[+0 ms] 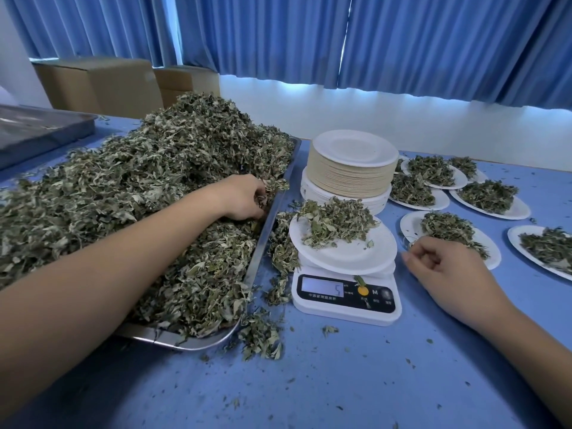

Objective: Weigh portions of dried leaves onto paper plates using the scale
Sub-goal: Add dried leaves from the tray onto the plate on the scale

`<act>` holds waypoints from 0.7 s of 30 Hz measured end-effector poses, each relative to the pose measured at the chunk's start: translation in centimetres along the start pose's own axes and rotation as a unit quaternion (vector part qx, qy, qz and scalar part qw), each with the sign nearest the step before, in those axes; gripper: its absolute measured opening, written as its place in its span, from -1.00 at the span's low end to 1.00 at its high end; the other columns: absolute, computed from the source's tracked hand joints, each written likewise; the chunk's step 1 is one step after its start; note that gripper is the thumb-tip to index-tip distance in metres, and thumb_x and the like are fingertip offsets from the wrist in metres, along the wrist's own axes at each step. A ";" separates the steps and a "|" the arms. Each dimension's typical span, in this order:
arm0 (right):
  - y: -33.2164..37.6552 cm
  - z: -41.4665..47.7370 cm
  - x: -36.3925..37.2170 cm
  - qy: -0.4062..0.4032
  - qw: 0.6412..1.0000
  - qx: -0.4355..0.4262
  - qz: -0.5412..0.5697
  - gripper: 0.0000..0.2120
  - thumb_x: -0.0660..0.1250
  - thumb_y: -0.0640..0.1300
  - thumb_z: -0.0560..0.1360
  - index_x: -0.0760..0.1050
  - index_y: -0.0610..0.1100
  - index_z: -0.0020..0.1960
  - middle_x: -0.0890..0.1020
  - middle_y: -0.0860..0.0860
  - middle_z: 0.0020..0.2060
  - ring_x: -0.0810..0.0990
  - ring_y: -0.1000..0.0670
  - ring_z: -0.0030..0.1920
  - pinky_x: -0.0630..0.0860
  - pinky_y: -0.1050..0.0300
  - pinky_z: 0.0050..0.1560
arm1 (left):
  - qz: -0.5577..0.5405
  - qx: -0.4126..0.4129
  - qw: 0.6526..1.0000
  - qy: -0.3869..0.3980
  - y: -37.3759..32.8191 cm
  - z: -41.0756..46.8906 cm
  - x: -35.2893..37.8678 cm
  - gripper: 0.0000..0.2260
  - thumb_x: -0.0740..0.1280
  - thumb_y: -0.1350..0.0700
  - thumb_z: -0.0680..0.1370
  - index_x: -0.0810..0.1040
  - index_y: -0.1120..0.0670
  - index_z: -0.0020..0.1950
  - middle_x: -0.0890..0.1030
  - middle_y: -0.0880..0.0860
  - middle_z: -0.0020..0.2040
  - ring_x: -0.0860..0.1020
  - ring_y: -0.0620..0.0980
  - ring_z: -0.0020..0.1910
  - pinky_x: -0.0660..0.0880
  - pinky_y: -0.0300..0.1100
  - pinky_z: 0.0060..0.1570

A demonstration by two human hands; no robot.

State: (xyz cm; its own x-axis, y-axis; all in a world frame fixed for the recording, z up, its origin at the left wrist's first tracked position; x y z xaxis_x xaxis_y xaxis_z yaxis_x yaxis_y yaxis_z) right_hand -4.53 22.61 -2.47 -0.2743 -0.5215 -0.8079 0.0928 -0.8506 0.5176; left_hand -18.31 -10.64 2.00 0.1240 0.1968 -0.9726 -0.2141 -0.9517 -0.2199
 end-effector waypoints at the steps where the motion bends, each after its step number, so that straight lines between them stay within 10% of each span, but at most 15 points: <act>1: 0.0 0.0 0.0 0.000 1.000 -0.001 -0.004 -0.71 0.39 -0.05 0.60 0.49 0.02 -0.29 0.52 -0.04 -0.47 0.42 0.07 -0.47 0.43 0.03 -0.34 | 0.000 0.001 1.000 -0.014 0.1 0.0 -0.1 -0.48 0.49 0.03 0.53 0.46 0.03 0.46 0.53 0.10 0.38 0.54 0.13 0.26 0.45 -0.12 0.18; 9: 0.3 -0.1 -0.1 0.002 1.000 0.000 -0.006 -0.73 0.38 -0.04 0.60 0.51 0.01 -0.27 0.52 -0.04 -0.47 0.44 0.02 -0.45 0.44 0.02 -0.33 | -0.034 0.001 0.991 -0.130 0.0 -0.2 -0.9 -0.87 0.56 0.03 0.46 0.65 -0.04 -0.06 0.66 0.01 0.03 0.58 0.06 -0.06 0.52 -0.06 0.02; 21: -0.2 0.0 0.1 -0.002 1.000 0.005 -0.001 -0.74 0.39 -0.02 0.59 0.51 0.01 -0.27 0.54 0.01 -0.47 0.49 0.00 -0.42 0.51 -0.02 -0.30 | -0.106 0.016 0.961 -0.255 0.2 -0.3 -2.0 -0.87 0.48 0.10 0.53 0.68 0.01 0.08 0.63 0.03 0.28 0.65 0.09 0.00 0.54 -0.04 0.14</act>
State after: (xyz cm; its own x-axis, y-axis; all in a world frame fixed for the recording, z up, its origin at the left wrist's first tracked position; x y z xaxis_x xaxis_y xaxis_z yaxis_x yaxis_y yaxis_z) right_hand -4.62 22.73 -2.67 -0.2775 -0.5193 -0.8083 0.0818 -0.8511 0.5186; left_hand -18.31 -11.26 3.98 -0.3219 0.4837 -0.8139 -0.2670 -0.8711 -0.4122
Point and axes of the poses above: each hand's wrist, its own z-axis towards the middle knuckle, its own x-axis out of the palm, y = z × x, the point moved 2 cm from there along z, towards the middle knuckle
